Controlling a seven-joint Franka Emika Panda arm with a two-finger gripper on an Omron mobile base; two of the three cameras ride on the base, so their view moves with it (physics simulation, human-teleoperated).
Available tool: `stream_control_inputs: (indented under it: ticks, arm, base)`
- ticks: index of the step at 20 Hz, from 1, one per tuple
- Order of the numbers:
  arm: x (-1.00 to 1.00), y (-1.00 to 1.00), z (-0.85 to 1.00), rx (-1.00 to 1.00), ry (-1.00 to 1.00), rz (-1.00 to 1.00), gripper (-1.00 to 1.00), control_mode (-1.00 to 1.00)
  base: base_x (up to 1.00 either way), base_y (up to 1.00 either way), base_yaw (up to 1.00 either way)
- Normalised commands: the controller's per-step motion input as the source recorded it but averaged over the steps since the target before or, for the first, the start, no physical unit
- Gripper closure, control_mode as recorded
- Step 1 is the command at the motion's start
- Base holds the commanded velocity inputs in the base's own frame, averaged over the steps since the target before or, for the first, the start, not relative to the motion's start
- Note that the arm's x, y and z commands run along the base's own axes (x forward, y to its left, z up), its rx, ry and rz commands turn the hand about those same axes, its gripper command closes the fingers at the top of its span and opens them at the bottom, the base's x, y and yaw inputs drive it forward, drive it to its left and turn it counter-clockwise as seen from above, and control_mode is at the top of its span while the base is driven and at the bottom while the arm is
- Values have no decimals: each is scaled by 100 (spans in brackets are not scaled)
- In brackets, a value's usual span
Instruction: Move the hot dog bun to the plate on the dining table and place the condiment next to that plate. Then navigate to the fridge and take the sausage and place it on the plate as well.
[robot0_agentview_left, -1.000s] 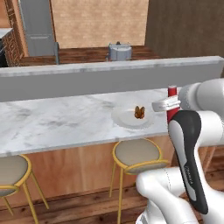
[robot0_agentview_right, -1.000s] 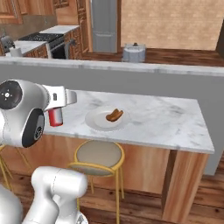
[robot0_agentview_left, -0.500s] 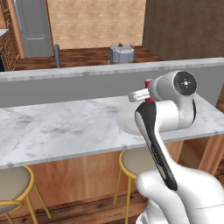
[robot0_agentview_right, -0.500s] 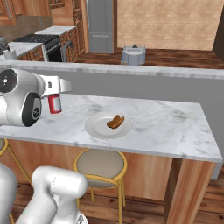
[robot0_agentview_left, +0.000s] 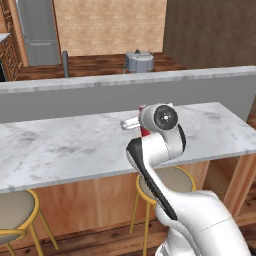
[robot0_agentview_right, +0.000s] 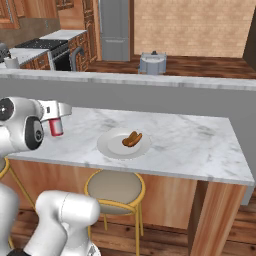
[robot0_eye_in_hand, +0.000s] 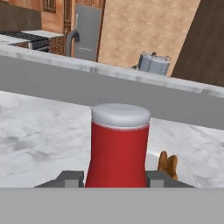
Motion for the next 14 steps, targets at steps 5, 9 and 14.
stream_control_inputs:
  ticks: [5,9,14]
  arm:
    - [68,15,-86,0,-4,0,100,-100]
    - [91,0,-52,0,0,0,100,-100]
    - [85,2,-18,0,0,0,100,-100]
  base:
    - [0,0,0]
    - [0,0,0]
    - [0,0,0]
